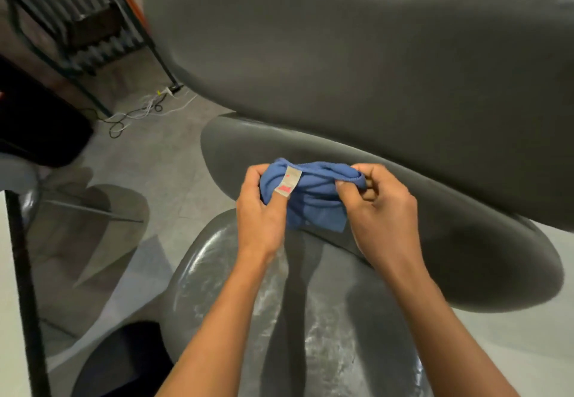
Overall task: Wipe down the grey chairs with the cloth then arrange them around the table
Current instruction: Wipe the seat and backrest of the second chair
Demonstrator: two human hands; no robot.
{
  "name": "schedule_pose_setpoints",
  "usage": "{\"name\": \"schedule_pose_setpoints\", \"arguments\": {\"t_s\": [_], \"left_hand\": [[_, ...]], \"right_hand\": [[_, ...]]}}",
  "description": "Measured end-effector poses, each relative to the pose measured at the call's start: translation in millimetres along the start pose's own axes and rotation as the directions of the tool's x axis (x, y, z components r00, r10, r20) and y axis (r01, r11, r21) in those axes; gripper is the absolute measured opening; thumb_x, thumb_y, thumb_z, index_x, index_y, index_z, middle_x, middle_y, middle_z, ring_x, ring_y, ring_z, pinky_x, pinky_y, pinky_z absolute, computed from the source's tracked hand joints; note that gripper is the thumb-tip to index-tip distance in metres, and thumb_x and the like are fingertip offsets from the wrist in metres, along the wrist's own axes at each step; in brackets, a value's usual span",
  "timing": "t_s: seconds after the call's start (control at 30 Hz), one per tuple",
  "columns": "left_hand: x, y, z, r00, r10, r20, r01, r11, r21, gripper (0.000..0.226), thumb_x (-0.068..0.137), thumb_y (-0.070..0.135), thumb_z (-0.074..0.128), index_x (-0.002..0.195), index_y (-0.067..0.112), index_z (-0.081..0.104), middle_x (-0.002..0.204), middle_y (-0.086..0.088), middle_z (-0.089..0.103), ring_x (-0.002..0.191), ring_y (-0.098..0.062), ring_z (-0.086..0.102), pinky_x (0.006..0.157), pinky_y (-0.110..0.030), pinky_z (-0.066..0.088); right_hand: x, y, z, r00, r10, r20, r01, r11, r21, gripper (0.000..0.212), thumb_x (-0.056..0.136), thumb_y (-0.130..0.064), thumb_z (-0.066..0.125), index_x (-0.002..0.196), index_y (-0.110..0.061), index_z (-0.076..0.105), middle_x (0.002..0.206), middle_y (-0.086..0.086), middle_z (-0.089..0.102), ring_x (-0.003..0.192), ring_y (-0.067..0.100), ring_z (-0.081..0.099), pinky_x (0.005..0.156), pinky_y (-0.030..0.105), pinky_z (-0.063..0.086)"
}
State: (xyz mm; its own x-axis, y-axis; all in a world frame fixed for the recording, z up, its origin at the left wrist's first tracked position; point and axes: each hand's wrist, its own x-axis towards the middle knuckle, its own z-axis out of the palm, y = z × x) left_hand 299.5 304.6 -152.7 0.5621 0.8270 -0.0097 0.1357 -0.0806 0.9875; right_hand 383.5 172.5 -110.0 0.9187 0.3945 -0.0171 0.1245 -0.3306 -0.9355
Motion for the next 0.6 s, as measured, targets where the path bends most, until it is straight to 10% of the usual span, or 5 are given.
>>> {"name": "schedule_pose_setpoints", "arguments": {"t_s": [0.17,0.37,0.47,0.53,0.6], "left_hand": [[41.3,-16.7,16.4,0.984,0.016,-0.176,0.011,0.988,0.154,0.020,0.091,0.047,0.069,0.098,0.035,0.055,0.096,0.010,0.066,0.102,-0.021,0.062,0.081,-0.026,0.050],[51.1,-30.0,45.8,0.895,-0.007,-0.446,0.180,0.921,0.346,0.048,0.083,0.042,0.078,0.118,0.020,0.054,0.125,0.000,0.049,0.115,-0.023,0.041,0.090,-0.030,0.029],[48.0,-44.7,44.5,0.798,-0.293,-0.527,0.411,0.904,0.119,0.046,0.076,0.044,0.082,0.097,0.016,0.052,0.104,0.001,0.051,0.098,-0.023,0.044,0.074,-0.028,0.025],[44.7,-52.6,45.9,0.770,-0.550,-0.323,0.514,0.835,-0.197,0.036,0.076,0.048,0.077,0.073,0.019,0.055,0.074,0.002,0.057,0.075,-0.025,0.051,0.059,-0.031,0.034],[39.6,-48.8,54.7,0.789,-0.541,-0.292,0.481,0.839,-0.255,0.024,0.083,0.031,0.069,0.061,0.023,0.061,0.064,0.000,0.064,0.062,-0.022,0.057,0.052,-0.028,0.042]], "right_hand": [[32.0,17.5,29.5,0.993,-0.080,-0.083,0.069,0.988,-0.136,0.020,0.089,-0.041,0.062,0.102,-0.029,0.069,0.082,-0.010,0.072,0.079,0.021,0.069,0.078,0.046,0.056],[48.1,29.2,47.6,0.984,-0.101,-0.146,0.092,0.993,-0.067,0.009,0.092,-0.028,0.067,0.099,-0.024,0.072,0.078,-0.011,0.072,0.073,0.012,0.071,0.075,0.044,0.058],[53.5,29.9,48.1,0.988,0.008,-0.155,-0.003,1.000,0.030,0.006,0.090,-0.027,0.069,0.094,-0.029,0.073,0.075,-0.013,0.073,0.073,0.007,0.071,0.080,0.041,0.059],[56.3,29.5,46.0,0.991,0.053,-0.125,-0.047,0.998,0.048,0.006,0.089,-0.029,0.069,0.092,-0.032,0.073,0.074,-0.015,0.073,0.074,0.007,0.072,0.081,0.041,0.059],[57.8,28.5,42.7,0.993,0.074,-0.089,-0.070,0.997,0.039,0.007,0.088,-0.032,0.068,0.093,-0.032,0.073,0.076,-0.016,0.073,0.076,0.009,0.072,0.082,0.043,0.058]]}}
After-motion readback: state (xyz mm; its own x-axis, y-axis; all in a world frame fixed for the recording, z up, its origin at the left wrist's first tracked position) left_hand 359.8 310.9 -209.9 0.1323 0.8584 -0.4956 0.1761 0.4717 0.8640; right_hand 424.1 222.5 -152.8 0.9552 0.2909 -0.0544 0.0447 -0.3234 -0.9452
